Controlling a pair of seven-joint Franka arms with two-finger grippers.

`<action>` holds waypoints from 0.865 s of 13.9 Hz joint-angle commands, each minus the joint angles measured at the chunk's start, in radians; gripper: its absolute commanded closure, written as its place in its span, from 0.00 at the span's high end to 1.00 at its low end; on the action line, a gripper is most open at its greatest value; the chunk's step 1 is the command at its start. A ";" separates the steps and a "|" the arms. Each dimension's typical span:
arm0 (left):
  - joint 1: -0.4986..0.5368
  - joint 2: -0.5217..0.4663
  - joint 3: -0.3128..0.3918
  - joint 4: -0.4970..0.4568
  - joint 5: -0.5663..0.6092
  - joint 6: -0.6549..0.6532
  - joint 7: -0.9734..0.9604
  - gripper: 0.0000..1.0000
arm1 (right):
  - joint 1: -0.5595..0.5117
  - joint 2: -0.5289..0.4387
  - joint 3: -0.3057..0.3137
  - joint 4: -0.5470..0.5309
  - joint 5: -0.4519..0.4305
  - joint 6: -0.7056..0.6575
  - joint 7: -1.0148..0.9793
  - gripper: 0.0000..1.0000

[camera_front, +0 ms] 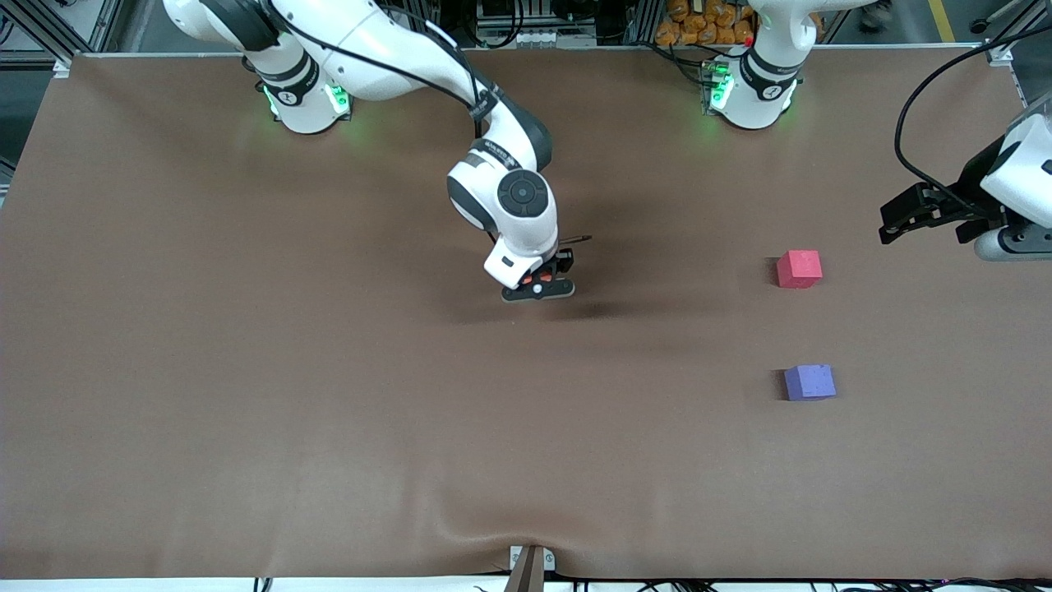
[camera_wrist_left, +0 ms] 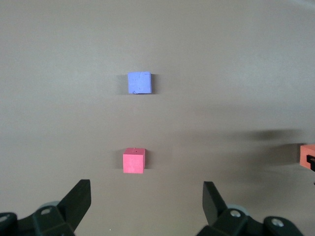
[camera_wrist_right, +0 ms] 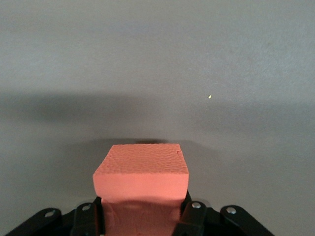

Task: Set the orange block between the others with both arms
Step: 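Lower the orange cube onto the table with the right gripper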

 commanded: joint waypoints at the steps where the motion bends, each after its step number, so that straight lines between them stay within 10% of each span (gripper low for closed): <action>1: -0.001 0.000 -0.003 0.005 0.026 0.002 0.009 1.00 | 0.010 0.006 -0.008 0.012 0.008 0.007 0.099 0.00; 12: -0.006 0.003 -0.003 0.007 0.025 0.012 0.009 1.00 | 0.007 0.075 -0.018 0.021 -0.051 0.088 0.129 0.00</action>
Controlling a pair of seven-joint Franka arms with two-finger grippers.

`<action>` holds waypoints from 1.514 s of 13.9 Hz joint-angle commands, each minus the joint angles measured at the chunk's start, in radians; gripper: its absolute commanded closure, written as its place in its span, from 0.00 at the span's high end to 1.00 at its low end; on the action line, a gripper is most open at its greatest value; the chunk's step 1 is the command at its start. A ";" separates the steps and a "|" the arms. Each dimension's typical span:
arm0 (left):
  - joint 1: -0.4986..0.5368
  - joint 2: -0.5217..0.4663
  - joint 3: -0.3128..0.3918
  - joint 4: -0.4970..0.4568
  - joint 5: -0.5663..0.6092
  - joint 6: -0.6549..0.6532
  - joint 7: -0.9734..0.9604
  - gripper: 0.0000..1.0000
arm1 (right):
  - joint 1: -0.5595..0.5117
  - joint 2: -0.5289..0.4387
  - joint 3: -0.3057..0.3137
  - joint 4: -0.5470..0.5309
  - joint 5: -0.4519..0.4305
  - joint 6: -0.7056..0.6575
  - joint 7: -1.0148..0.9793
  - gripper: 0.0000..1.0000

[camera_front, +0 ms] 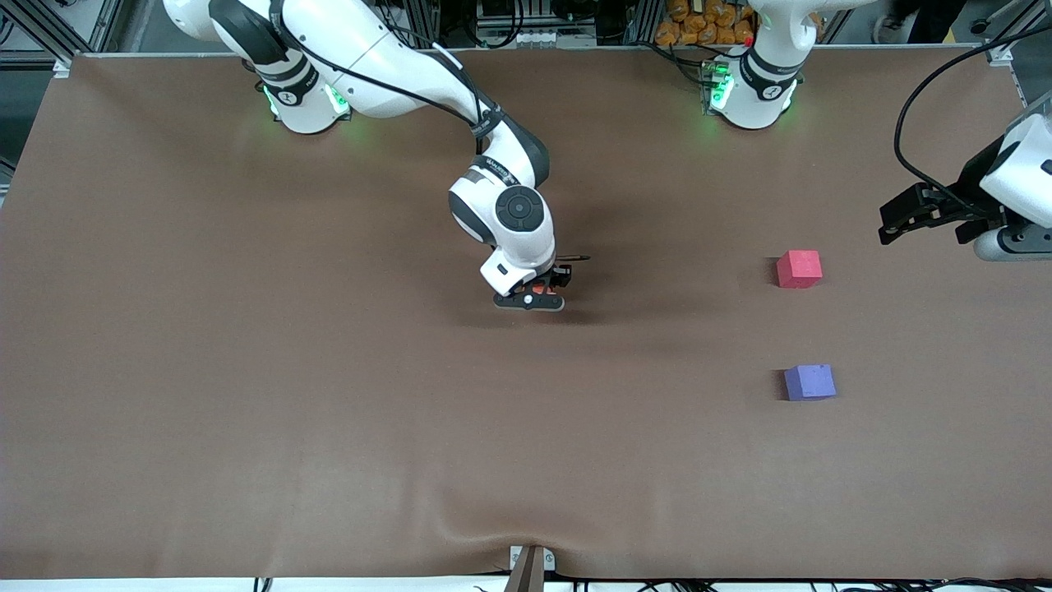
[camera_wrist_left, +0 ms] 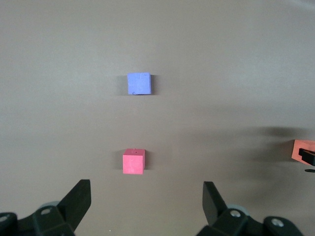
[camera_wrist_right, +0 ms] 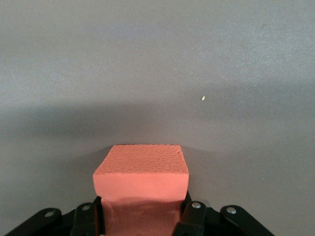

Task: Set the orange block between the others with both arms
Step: 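Lower the orange cube onto the table with the right gripper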

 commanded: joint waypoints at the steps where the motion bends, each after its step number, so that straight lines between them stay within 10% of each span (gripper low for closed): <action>1: -0.005 0.003 -0.002 0.007 0.025 0.007 0.009 1.00 | 0.009 0.033 -0.008 0.019 -0.055 0.030 0.017 0.07; 4: -0.005 0.003 -0.002 0.007 0.026 0.010 0.009 1.00 | 0.009 0.033 -0.008 0.019 -0.053 0.029 0.018 1.00; 21: 0.000 -0.011 -0.002 0.001 0.012 0.005 0.003 1.00 | -0.062 -0.094 0.005 0.022 0.034 -0.140 -0.002 1.00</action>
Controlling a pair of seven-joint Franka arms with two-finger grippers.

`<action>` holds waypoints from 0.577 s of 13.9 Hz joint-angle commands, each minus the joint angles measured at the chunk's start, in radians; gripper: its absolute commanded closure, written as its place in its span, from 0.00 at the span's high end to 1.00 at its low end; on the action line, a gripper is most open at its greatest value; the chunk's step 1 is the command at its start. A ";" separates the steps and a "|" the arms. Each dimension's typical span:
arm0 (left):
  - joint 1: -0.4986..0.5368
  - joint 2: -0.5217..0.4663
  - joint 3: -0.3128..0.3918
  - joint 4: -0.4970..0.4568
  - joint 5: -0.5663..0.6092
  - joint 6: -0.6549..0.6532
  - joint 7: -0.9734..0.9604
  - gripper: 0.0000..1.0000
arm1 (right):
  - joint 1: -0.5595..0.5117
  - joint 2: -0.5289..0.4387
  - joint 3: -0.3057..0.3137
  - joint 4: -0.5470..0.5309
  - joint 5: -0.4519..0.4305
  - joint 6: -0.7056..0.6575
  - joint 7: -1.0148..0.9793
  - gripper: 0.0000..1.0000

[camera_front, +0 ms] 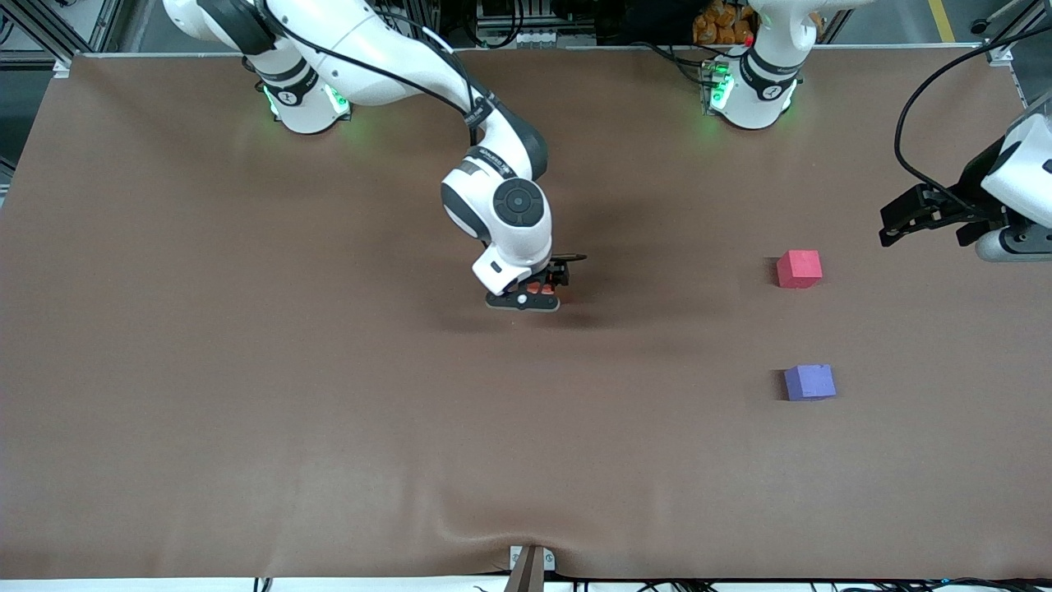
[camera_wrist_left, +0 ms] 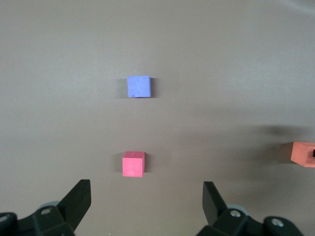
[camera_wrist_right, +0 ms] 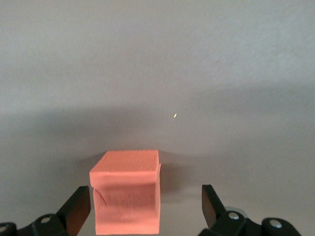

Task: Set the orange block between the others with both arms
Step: 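Lower the orange cube onto the table with the right gripper, then open the right gripper and withdraw while the left gripper reaches out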

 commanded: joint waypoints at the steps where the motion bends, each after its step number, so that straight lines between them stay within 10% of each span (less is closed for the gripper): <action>1: -0.001 -0.010 -0.004 -0.001 0.011 -0.006 0.002 1.00 | -0.052 -0.033 0.013 -0.008 0.069 -0.014 -0.046 1.00; 8: -0.006 -0.008 -0.018 -0.009 0.011 -0.020 -0.011 1.00 | -0.276 -0.109 0.009 -0.071 0.137 -0.100 -0.477 1.00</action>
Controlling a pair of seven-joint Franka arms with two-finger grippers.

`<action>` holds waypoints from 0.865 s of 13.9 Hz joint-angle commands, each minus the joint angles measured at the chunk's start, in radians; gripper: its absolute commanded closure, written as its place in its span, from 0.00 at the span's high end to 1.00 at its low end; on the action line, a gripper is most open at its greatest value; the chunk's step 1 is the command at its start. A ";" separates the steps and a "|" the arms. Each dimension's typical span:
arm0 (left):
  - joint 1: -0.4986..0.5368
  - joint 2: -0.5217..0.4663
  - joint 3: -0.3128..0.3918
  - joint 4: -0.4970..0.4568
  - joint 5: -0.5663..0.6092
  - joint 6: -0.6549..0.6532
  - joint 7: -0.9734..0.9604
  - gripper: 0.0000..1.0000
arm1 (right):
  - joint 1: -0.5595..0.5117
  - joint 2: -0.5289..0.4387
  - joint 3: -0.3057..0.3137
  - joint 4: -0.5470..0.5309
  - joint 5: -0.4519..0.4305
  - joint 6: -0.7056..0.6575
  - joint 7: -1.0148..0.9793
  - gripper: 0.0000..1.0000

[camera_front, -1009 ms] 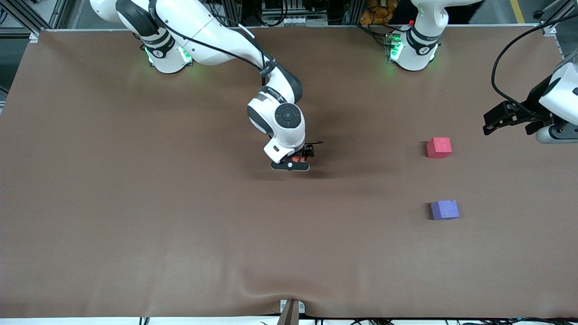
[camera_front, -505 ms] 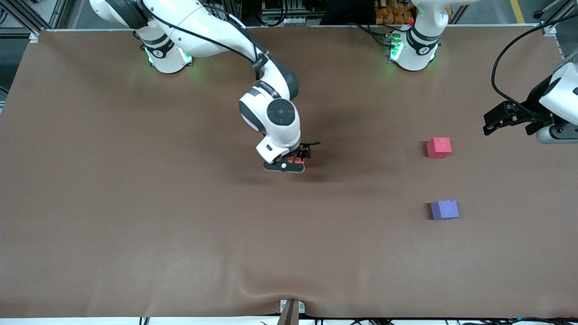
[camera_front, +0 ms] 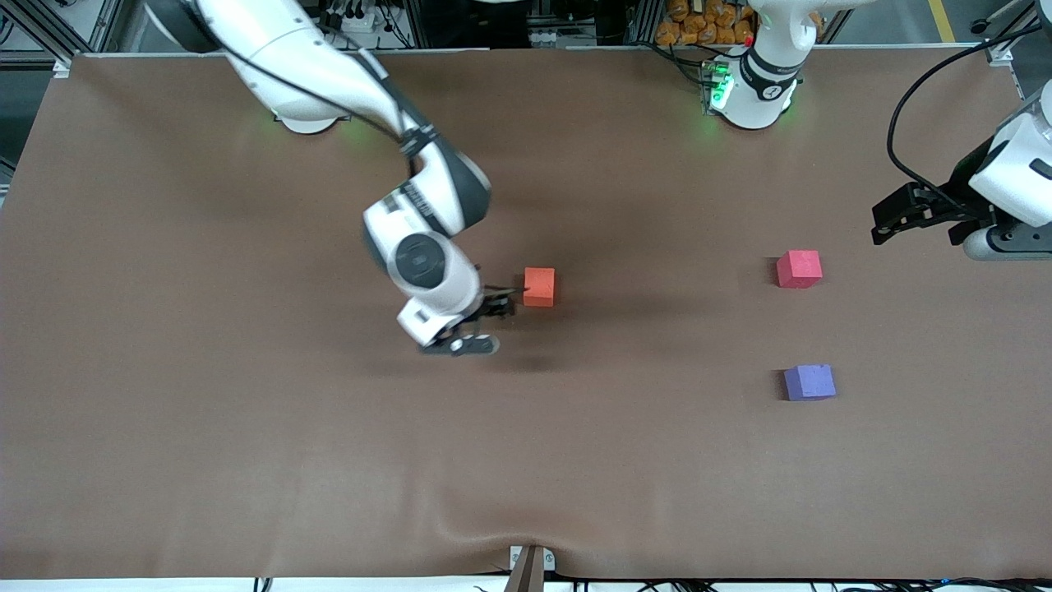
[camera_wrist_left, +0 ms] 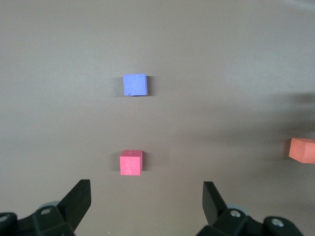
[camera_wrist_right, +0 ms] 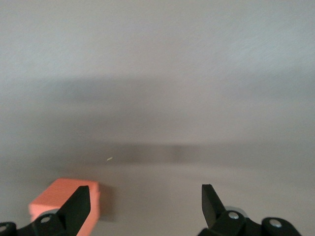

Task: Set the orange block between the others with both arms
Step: 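Open the right gripper and withdraw while the left gripper reaches out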

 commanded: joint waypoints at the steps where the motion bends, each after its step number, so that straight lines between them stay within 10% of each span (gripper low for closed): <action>1: -0.003 -0.008 -0.004 -0.007 0.011 -0.012 -0.008 1.00 | -0.078 -0.064 0.014 -0.075 0.016 -0.001 -0.081 1.00; 12: -0.065 0.064 -0.133 -0.012 0.012 -0.004 -0.220 1.00 | -0.302 -0.220 0.005 -0.128 -0.068 -0.024 -0.144 1.00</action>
